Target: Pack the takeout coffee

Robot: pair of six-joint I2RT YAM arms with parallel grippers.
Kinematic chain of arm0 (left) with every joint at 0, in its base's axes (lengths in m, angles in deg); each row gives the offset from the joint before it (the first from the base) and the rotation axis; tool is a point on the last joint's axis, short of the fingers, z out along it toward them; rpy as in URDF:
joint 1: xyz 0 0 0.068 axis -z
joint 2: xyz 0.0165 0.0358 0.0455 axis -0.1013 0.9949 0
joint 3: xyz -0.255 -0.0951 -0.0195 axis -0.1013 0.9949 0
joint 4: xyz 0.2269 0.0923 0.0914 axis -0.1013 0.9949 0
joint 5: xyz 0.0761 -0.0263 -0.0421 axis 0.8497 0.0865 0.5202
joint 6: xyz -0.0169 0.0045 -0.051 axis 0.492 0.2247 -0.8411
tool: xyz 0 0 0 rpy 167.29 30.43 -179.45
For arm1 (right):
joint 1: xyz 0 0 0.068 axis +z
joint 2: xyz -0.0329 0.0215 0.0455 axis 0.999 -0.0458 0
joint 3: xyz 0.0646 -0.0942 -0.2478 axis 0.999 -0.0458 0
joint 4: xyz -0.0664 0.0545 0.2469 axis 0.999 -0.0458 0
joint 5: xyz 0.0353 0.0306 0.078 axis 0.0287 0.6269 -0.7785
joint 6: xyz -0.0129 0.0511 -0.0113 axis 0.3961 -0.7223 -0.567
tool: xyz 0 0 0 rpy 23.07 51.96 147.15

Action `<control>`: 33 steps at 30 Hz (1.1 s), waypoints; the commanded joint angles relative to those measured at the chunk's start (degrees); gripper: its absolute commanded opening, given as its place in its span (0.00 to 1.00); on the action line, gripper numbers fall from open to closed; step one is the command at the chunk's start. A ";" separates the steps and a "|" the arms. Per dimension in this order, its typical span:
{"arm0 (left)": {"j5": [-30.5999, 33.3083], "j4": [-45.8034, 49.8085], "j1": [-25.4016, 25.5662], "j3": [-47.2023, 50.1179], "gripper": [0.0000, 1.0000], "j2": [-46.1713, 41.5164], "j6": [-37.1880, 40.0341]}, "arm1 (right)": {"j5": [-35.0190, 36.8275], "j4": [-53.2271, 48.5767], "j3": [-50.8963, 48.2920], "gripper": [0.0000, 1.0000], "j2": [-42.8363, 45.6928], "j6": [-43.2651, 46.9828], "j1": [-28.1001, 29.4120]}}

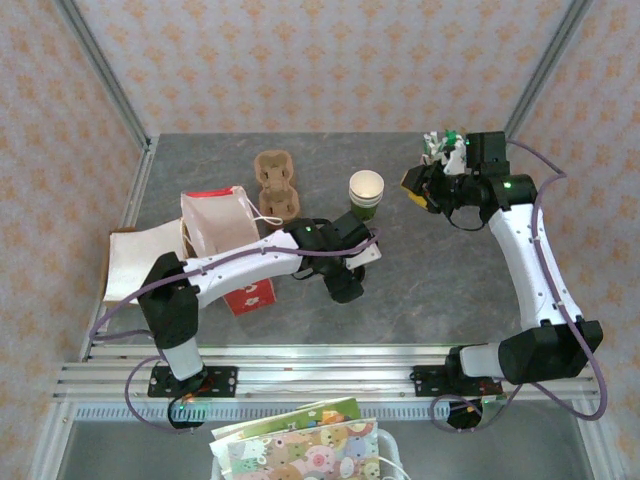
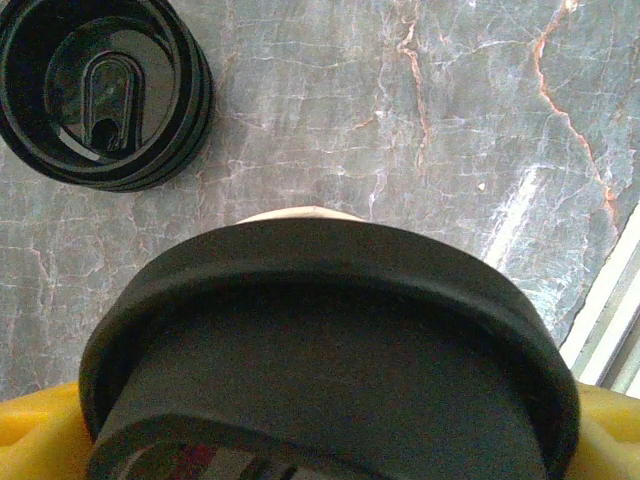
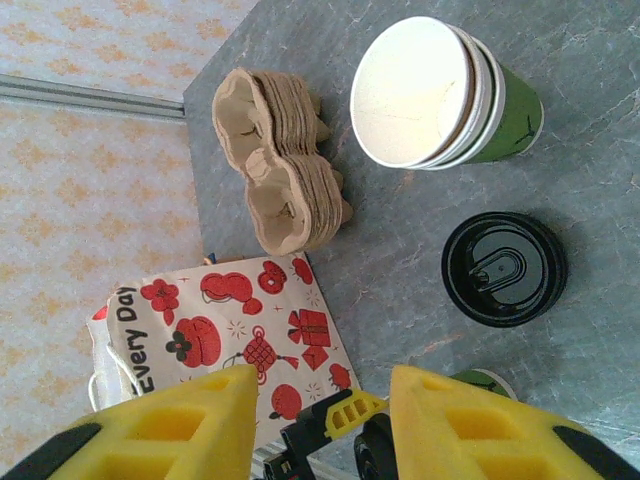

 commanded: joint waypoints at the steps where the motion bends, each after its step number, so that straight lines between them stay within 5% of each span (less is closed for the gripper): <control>1: 2.46 2.48 -0.55 -1.22 0.87 0.72 1.21 | -0.82 1.29 -0.56 0.40 1.63 -0.12 -0.09; 33: 1.23 2.09 -0.85 0.90 0.94 0.90 2.46 | -1.16 1.29 1.02 0.40 0.97 -0.04 -0.15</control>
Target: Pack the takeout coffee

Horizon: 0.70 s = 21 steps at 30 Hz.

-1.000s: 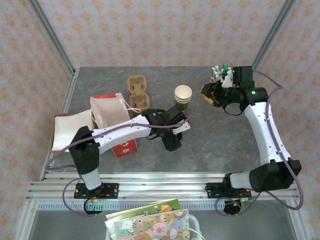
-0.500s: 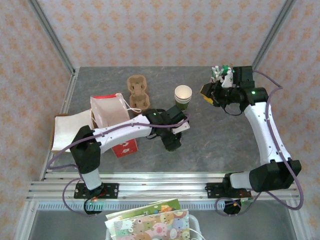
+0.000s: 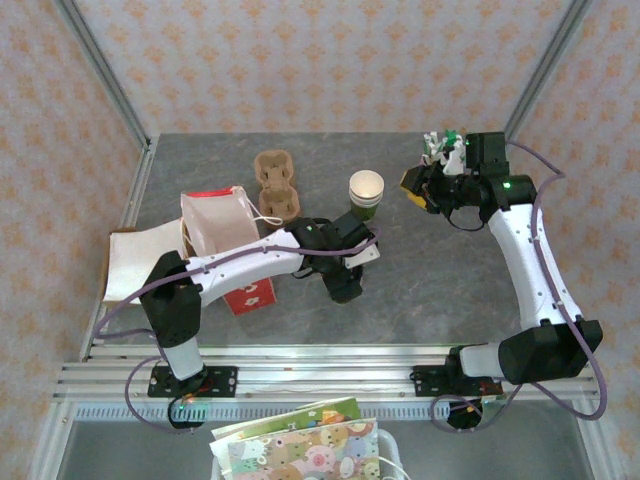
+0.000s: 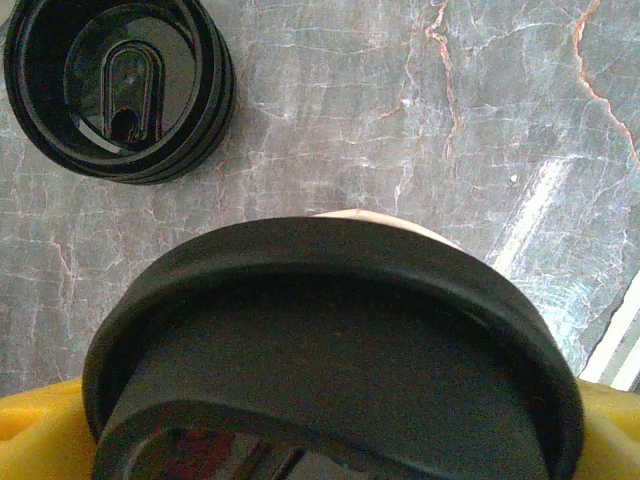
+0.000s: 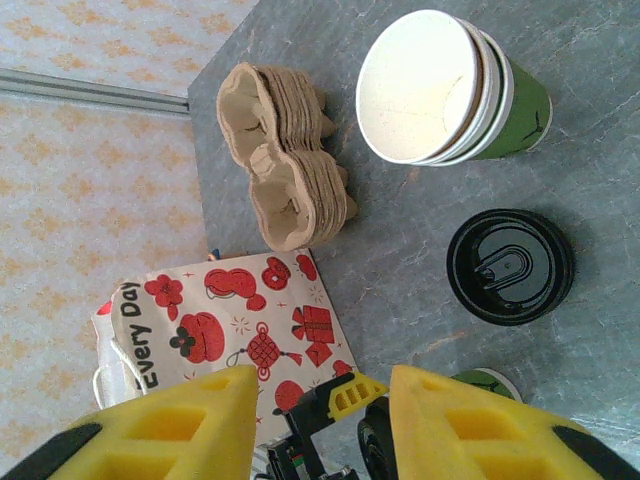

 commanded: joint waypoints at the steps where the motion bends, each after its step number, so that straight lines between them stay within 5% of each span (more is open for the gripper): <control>1: -0.56 2.14 -0.45 0.82 0.94 0.15 1.28 | -0.30 0.95 1.22 0.40 0.95 -0.06 -0.11; 21: -2.53 2.61 -0.66 0.49 0.97 -0.98 2.23 | -0.08 1.29 1.57 0.40 0.93 -0.11 -0.10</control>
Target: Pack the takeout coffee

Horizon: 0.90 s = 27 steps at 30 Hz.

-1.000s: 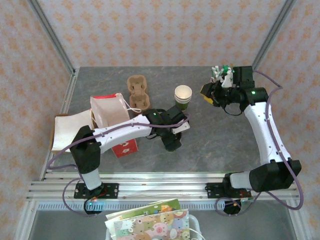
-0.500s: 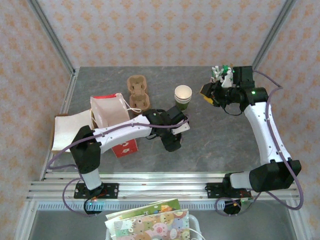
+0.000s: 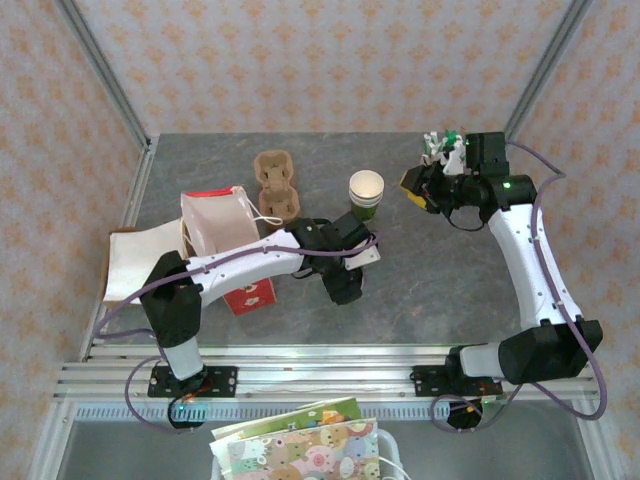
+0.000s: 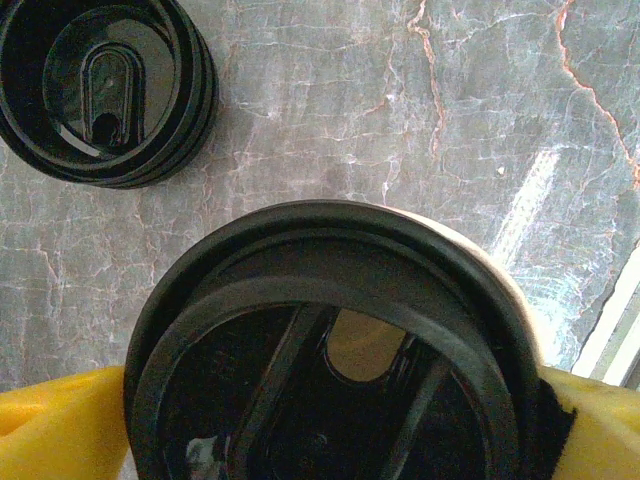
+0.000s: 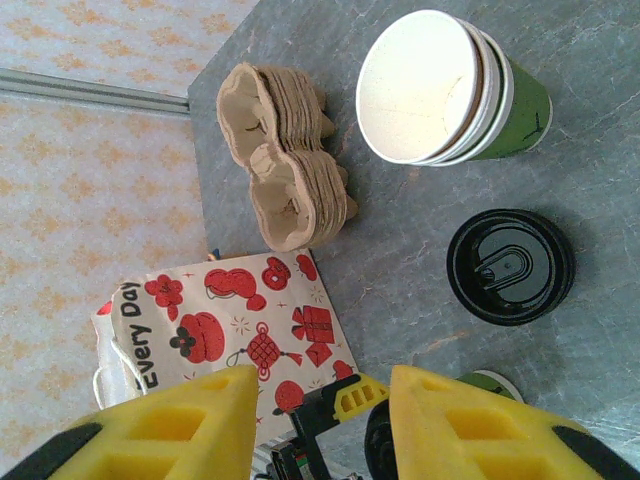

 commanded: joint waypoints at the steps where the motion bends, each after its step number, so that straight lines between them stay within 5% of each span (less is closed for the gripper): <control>1: -1.51 2.53 -0.70 0.36 0.97 -1.14 0.97 | 0.00 1.29 1.57 0.40 0.92 -0.05 -0.09; 27: -3.97 2.88 -1.95 0.79 0.99 -4.98 1.96 | 1.24 -0.04 3.24 0.41 -1.00 0.98 -0.12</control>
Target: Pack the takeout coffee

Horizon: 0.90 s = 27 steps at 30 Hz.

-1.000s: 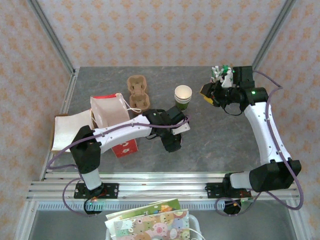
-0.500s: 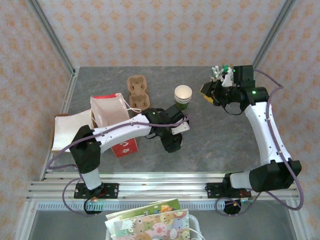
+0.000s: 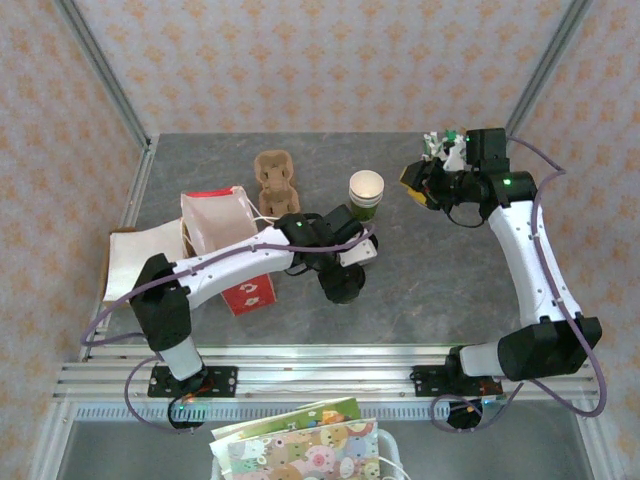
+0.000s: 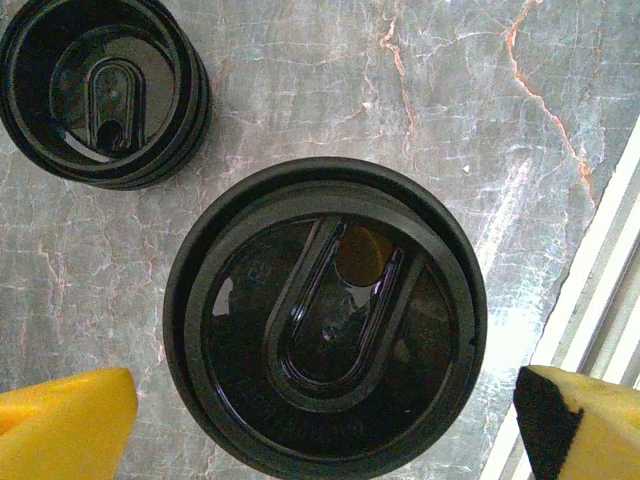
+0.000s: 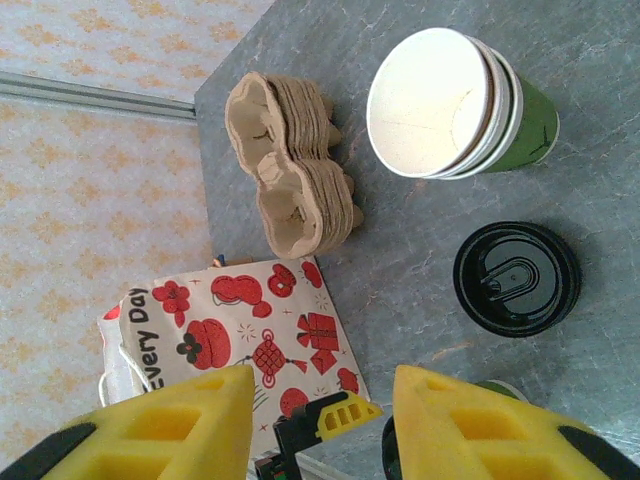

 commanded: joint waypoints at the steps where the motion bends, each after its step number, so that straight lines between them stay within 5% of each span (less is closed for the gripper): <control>1: 0.12 1.44 -0.48 0.78 0.99 -2.28 0.49 | 1.17 -0.24 1.44 0.42 0.19 0.94 -0.06; 12: 5.10 -2.71 -0.89 -10.38 0.99 -10.64 -3.82 | 14.32 -7.51 4.56 0.49 0.29 4.26 5.95; 20: 20.45 -21.68 -1.29 -6.09 0.99 -27.85 -18.62 | 31.30 -18.17 10.07 0.61 -3.39 6.32 22.11; 27: 23.82 -14.92 -12.05 -4.72 0.99 -35.15 -34.93 | 41.76 -26.86 14.04 0.64 -8.77 4.06 36.69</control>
